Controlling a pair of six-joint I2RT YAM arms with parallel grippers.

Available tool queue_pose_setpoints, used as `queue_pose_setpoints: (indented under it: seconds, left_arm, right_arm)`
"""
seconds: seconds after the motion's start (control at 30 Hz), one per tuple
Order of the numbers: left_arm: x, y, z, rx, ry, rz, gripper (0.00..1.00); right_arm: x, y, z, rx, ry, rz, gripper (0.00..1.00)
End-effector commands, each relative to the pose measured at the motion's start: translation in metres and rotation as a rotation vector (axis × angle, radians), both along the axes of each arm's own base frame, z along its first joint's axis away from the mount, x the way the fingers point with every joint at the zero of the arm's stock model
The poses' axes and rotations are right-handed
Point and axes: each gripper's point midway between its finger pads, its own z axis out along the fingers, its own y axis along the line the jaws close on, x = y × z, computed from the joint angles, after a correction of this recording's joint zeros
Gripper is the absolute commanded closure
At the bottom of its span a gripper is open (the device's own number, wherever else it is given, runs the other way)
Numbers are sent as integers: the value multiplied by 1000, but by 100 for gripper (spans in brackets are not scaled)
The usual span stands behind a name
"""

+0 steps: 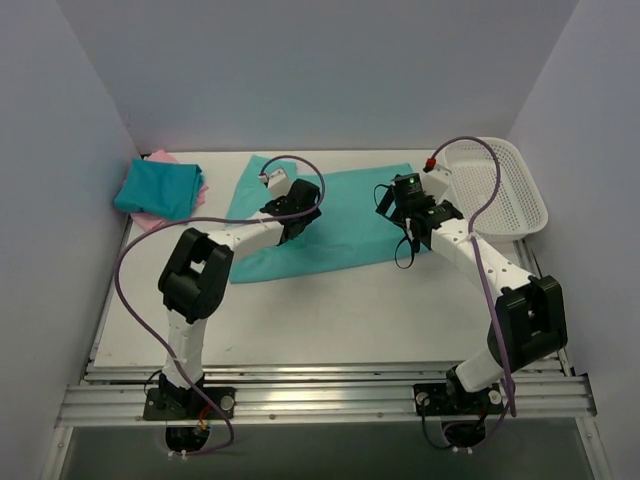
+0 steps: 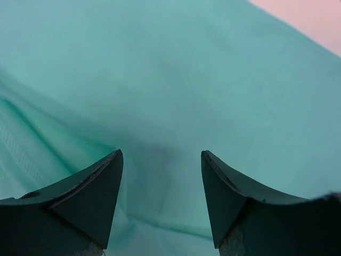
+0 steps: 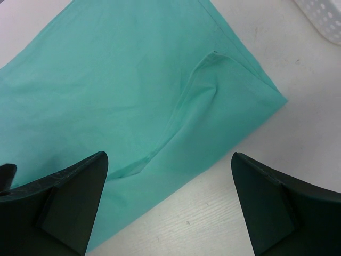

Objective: Fold and stack the t-shirts
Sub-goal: Fold the tshirt

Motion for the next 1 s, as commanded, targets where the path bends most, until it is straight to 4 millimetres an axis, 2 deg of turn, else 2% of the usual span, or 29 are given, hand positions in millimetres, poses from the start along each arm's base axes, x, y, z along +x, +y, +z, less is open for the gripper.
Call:
queue_pose_setpoints:
  seconds: [0.0, 0.07, 0.1, 0.17, 0.2, 0.23, 0.27, 0.3, 0.33, 0.37, 0.4, 0.47, 0.5, 0.53, 0.57, 0.6, 0.63, 0.67, 0.73, 0.77, 0.8, 0.83, 0.87, 0.9, 0.97]
  left_arm:
    - [40, 9, 10, 15, -43, 10, 31]
    - [56, 9, 8, 21, -51, 0, 31]
    - [74, 10, 8, 29, -64, -4, 31]
    - [93, 5, 13, 17, -88, -31, 31]
    - [110, 0, 21, 23, -116, -53, 31]
    - [119, 4, 28, 14, -117, -55, 31]
    - [117, 9, 32, 33, -89, -49, 33]
    - [120, 11, 65, 23, -140, -38, 34]
    - [112, 13, 74, 36, -150, -37, 34]
    - [108, 17, 93, 30, -197, -27, 34]
    - [86, 27, 114, 27, -217, -26, 32]
    - [60, 36, 129, 22, -219, -27, 29]
    - [44, 42, 154, -11, -241, -24, 27]
    - [28, 50, 133, 8, -187, -28, 26]
    - [15, 55, 128, 8, -159, -23, 26]
    - [2, 60, 138, -9, -169, -19, 26]
    - [-7, 62, 130, -13, -151, -21, 26]
    - [-26, 66, 114, -18, -124, -20, 27]
    - [-42, 67, 94, -18, -90, -20, 35]
    - [-55, 71, 71, -14, -48, -7, 42]
    - [-62, 70, 62, -16, -28, -6, 53]
    - [-67, 71, 51, -16, -8, 2, 71]
    - [-70, 70, 43, -22, 1, 3, 97]
    - [-77, 70, 22, -8, 41, 2, 98]
    - [-82, 65, 1, 5, 86, -3, 98]
  right_arm:
    - [0, -14, 14, -17, -35, -19, 4]
    - [0, -16, 13, -15, -35, -19, 4]
    - [1, -18, 12, -12, -36, -24, 4]
    - [1, -19, 10, -5, -36, -20, 4]
    - [1, -20, 10, -4, -38, -22, 4]
    - [1, -19, 9, 0, -38, -20, 4]
    - [1, -19, 8, -1, -39, -19, 4]
    - [1, -19, 8, -4, -38, -18, 4]
    - [1, -19, 7, -5, -40, -17, 4]
    - [0, -20, 6, -8, -38, -20, 4]
    - [1, -20, 5, -10, -36, -19, 4]
    - [0, -19, 3, -10, -33, -17, 4]
    - [1, -17, 3, -4, -31, -12, 4]
    - [1, -17, 2, -5, -30, -12, 4]
    - [1, -16, 2, -5, -31, -9, 4]
    - [0, -16, 3, -5, -33, -8, 4]
    - [1, -15, 3, -4, -36, -8, 4]
    - [0, -16, 3, -6, -37, -10, 4]
    - [-1, -17, 2, -7, -32, -15, 4]
    - [-1, -17, 4, -7, -36, -14, 4]
    - [-1, -17, 6, -7, -41, -15, 4]
    - [-3, -19, 5, -8, -37, -16, 4]
    - [-3, -20, 5, -11, -38, -21, 5]
    - [-4, -20, 7, -10, -43, -22, 5]
    - [-5, -22, 6, -12, -44, -25, 5]
